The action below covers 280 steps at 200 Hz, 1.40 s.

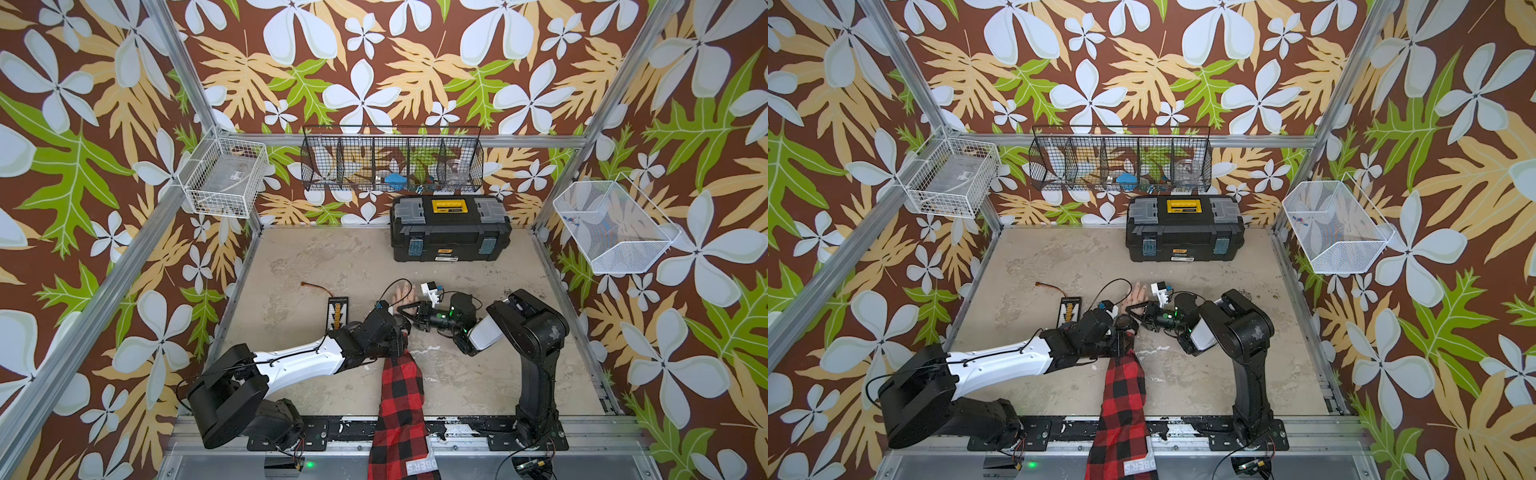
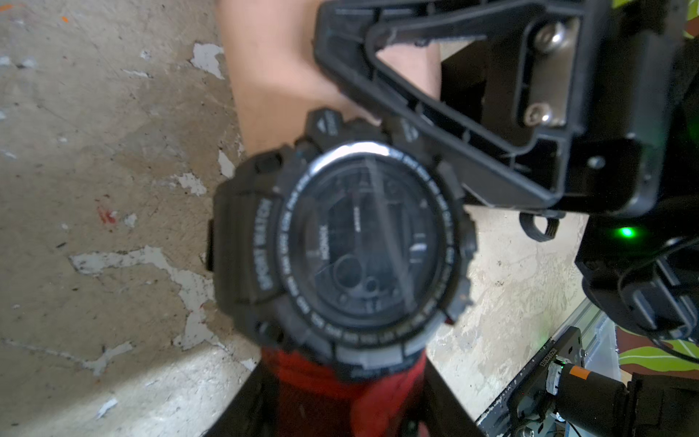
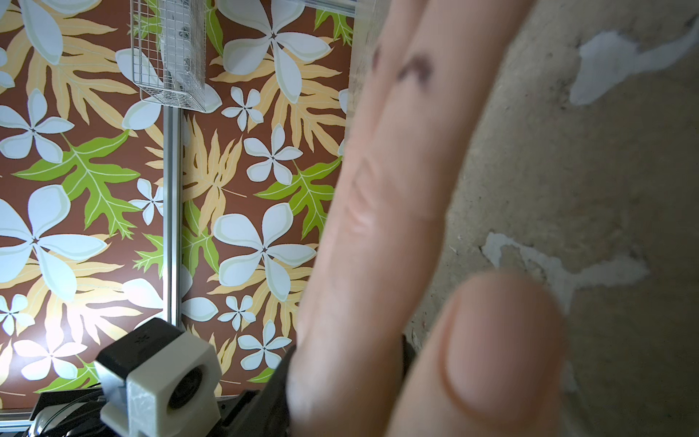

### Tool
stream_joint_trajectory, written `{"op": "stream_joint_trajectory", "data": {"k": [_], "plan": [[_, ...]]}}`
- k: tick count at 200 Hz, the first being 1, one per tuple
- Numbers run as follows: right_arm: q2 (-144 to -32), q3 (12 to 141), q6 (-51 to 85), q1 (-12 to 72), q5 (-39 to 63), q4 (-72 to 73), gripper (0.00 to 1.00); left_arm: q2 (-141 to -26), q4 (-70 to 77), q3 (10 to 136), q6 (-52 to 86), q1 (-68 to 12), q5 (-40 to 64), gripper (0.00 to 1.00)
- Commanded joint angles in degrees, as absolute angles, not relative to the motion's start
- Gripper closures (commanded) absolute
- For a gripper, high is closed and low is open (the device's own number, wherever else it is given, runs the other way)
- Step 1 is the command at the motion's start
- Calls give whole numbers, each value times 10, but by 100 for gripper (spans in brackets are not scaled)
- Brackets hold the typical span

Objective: Take off the watch
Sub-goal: Adjust the hand at the center of the board.

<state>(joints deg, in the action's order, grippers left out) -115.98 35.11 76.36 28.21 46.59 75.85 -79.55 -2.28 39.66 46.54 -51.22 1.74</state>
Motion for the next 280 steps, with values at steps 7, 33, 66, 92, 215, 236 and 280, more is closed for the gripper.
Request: {"op": "stream_joint_trajectory", "data": {"k": [7, 33, 66, 92, 215, 236, 280], "plan": [[-1147, 352, 726, 283, 464, 716, 64, -785, 5, 396, 461, -513, 7, 50], [-1123, 355, 680, 283, 454, 644, 66, -775, 1, 393, 461, -513, 0, 39], [-1098, 366, 624, 283, 441, 552, 68, -763, -1, 388, 461, -513, -3, 31], [-1078, 379, 573, 284, 424, 464, 69, -749, -19, 391, 448, -504, -21, 30], [-987, 537, 280, 287, 187, -80, 72, -674, -73, 382, 361, -389, 1, 29], [-979, 562, 259, 292, 144, -134, 72, -663, -82, 383, 342, -372, 7, 29], [-982, 626, 232, 323, 28, -240, 73, -635, -109, 384, 306, -341, 16, 28]]}}
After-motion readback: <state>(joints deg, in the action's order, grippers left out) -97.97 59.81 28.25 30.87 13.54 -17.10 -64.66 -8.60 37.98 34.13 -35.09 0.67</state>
